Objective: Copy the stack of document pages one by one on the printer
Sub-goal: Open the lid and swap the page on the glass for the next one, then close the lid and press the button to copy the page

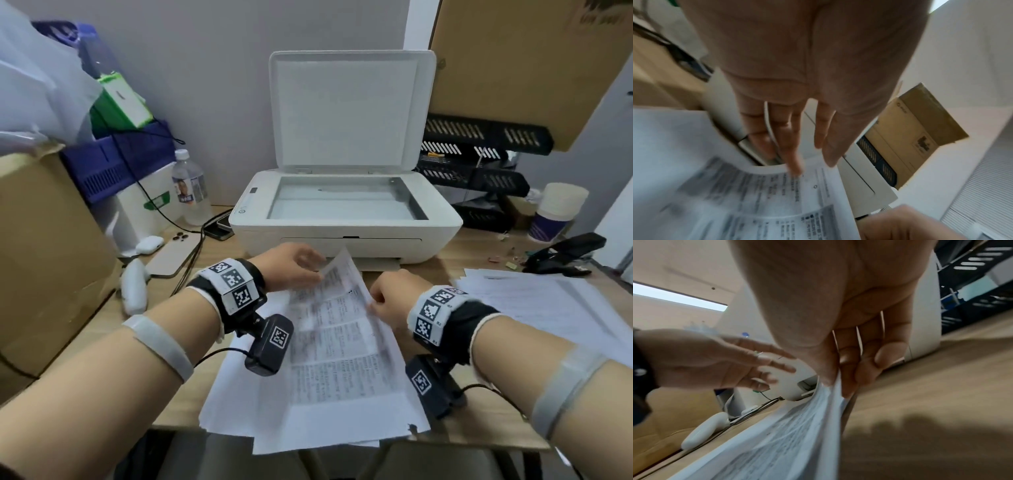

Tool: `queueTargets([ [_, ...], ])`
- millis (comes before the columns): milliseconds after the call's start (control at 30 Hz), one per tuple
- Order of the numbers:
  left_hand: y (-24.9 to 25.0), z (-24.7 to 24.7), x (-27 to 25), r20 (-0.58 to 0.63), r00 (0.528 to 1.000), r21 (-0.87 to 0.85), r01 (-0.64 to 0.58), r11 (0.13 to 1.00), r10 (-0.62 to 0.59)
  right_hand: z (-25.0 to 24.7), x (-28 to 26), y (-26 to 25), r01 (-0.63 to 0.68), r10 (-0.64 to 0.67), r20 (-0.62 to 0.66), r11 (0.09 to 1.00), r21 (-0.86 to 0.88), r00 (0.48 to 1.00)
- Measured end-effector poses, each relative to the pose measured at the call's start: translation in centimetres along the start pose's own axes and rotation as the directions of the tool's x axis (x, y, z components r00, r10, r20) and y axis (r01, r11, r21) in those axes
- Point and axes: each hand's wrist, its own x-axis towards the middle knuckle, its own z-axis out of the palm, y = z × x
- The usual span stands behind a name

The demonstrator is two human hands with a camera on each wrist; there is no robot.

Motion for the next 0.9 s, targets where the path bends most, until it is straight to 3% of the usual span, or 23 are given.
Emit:
queueTargets([
  [100,2.0,-0.3,0.1,-0.164,0.961,0.110,-0.204,0.973,0.220,-1.8,-0.8,0.1,0.117,-0.120,-0.029,0.989,-0.089,0.992],
  [167,3.3,-0.9,0.3,-0.177,0.926,0.225,-0.293,0.929,0.334,-3.3,-1.3,-0.1,0.177,-0.190,-0.073,0.973,-0.150,0.979],
  [300,5.5,-3.3,1.0,-0.132,0.914,0.412,-0.301,0.860,0.383,-6.5,-1.4,0.2,0.234,-0.260,-0.171,0.959,-0.159,0.950],
  [433,7.2,-6.1,1.6,-0.158,0.897,0.490,-0.292,0.822,0.413,-9.5,-1.4,1.1,0.242,-0.239,-0.244,0.970,-0.020,0.940],
  [533,8.3,-9.0,1.7,-0.203,0.880,0.440,-0.310,0.843,0.430,-12.3,-1.2,2.1,0.193,-0.201,-0.221,0.980,-0.057,0.954],
  [633,9.1,-12.7,1.9,-0.369,0.801,0.417,-0.311,0.854,0.472,-16.4,-0.5,3.7,0.055,-0.067,-0.329,0.997,-0.045,0.942],
  [700,9.4,-15.0,2.4,-0.533,0.692,0.339,-0.352,0.873,0.486,-19.4,-0.3,4.4,0.010,-0.004,-0.480,1.000,0.011,0.877],
  [800,9.6,-17.2,2.8,-0.715,0.509,0.227,-0.480,0.848,0.479,-22.5,0.0,4.7,0.082,-0.057,-0.743,0.997,-0.003,0.667],
  [833,9.5,-17.4,2.7,-0.735,0.479,0.230,-0.492,0.840,0.481,-22.8,0.3,4.8,0.100,-0.080,-0.792,0.995,-0.025,0.606],
  [900,8.7,-16.9,2.9,-0.727,0.489,0.266,-0.447,0.854,0.482,-22.5,1.3,4.9,0.076,-0.079,-0.817,0.996,-0.043,0.571],
])
